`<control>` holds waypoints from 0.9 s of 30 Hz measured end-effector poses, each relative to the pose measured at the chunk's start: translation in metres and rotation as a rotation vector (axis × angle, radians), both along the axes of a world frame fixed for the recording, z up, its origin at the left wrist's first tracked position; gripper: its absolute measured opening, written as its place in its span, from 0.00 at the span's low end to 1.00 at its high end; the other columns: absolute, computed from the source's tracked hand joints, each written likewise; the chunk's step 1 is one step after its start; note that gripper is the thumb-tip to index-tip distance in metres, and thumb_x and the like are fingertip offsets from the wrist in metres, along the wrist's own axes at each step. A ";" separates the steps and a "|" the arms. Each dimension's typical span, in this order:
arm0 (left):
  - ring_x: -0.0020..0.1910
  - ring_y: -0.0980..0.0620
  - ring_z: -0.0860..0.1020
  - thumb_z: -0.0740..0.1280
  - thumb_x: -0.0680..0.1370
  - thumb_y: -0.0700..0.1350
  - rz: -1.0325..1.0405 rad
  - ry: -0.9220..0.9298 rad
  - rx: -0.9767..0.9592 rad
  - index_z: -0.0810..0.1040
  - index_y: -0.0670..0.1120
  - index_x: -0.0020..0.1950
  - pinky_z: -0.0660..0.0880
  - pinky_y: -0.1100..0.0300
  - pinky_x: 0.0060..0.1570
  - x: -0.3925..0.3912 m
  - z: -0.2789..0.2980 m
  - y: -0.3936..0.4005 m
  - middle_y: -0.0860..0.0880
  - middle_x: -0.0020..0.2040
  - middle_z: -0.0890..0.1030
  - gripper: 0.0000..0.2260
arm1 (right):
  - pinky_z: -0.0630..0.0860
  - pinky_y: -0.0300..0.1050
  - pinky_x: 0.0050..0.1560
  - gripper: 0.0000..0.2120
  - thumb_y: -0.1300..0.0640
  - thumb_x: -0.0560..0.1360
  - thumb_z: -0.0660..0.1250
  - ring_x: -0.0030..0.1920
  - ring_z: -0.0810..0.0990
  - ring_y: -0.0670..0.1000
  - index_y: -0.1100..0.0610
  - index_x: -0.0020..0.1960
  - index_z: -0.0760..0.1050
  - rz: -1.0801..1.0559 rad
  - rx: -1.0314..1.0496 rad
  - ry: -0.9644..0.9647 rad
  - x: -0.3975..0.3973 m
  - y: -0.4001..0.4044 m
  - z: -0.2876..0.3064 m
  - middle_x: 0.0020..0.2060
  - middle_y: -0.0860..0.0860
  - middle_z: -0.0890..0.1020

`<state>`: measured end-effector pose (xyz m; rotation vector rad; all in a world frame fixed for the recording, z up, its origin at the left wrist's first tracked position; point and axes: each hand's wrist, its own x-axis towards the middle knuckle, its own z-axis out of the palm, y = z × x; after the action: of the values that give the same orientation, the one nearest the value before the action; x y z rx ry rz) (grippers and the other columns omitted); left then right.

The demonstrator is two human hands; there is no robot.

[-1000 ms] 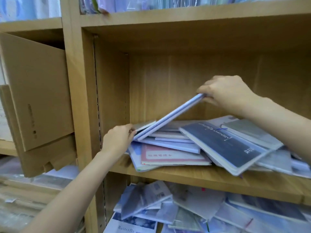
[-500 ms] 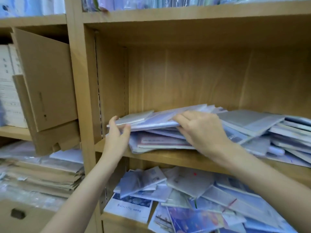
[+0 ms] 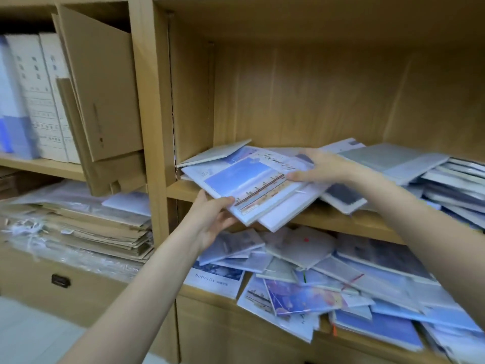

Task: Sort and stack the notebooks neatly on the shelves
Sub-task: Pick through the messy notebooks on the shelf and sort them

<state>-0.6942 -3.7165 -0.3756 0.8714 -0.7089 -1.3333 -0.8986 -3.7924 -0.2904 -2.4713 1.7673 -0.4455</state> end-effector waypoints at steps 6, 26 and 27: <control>0.48 0.45 0.81 0.62 0.77 0.32 -0.004 0.022 0.019 0.69 0.47 0.67 0.81 0.55 0.34 0.012 -0.002 0.014 0.42 0.54 0.80 0.21 | 0.64 0.48 0.66 0.36 0.42 0.71 0.70 0.69 0.66 0.54 0.55 0.73 0.63 -0.005 0.126 0.079 0.018 -0.004 0.034 0.71 0.51 0.65; 0.53 0.46 0.80 0.65 0.76 0.32 -0.330 -0.328 -0.118 0.70 0.49 0.67 0.79 0.53 0.50 -0.032 -0.012 0.073 0.44 0.59 0.80 0.22 | 0.72 0.42 0.49 0.35 0.54 0.72 0.72 0.47 0.76 0.49 0.44 0.73 0.58 0.000 0.162 -0.216 -0.072 0.134 0.038 0.56 0.51 0.75; 0.55 0.46 0.80 0.65 0.75 0.32 -0.329 -0.373 -0.145 0.68 0.51 0.69 0.79 0.52 0.51 -0.029 -0.021 0.078 0.44 0.60 0.79 0.25 | 0.76 0.41 0.43 0.38 0.60 0.71 0.72 0.43 0.79 0.50 0.42 0.73 0.57 0.029 0.242 -0.401 -0.075 0.141 0.020 0.52 0.52 0.76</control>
<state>-0.7233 -3.6387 -0.3963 0.9228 -1.2681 -1.3986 -0.9735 -3.6511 -0.2702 -2.0655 1.5221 -0.6309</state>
